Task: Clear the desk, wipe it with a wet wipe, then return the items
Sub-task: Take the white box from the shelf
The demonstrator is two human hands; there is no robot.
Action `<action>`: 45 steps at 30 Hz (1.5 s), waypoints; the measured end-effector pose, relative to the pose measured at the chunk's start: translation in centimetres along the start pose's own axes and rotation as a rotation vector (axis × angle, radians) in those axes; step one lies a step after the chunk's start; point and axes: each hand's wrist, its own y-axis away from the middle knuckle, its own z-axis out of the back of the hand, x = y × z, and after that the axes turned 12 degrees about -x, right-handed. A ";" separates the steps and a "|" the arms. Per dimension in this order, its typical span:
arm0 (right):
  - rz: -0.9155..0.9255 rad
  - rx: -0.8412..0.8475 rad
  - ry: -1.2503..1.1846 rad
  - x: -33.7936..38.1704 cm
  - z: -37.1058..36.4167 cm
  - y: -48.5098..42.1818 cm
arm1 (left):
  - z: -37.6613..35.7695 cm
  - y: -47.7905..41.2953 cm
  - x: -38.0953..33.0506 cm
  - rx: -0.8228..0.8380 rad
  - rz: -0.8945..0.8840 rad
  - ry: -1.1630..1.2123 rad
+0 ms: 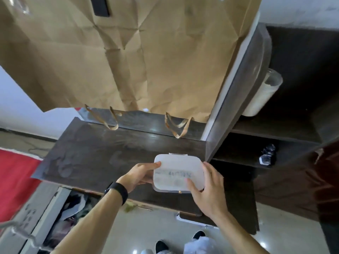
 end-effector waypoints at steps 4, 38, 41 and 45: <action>0.404 0.307 0.146 3.3 -3.1 -3.2 | 3.4 -0.3 0.1 -0.061 -0.007 0.085; -0.681 0.279 -0.181 10.6 -22.6 -5.8 | 18.9 -16.3 3.5 -0.083 0.103 0.085; -0.702 0.241 -0.191 11.3 -23.5 -6.2 | 18.9 -17.7 3.0 -0.210 0.098 0.061; -0.702 0.211 -0.217 11.8 -24.6 -7.2 | 19.0 -18.8 2.0 -0.322 0.054 0.010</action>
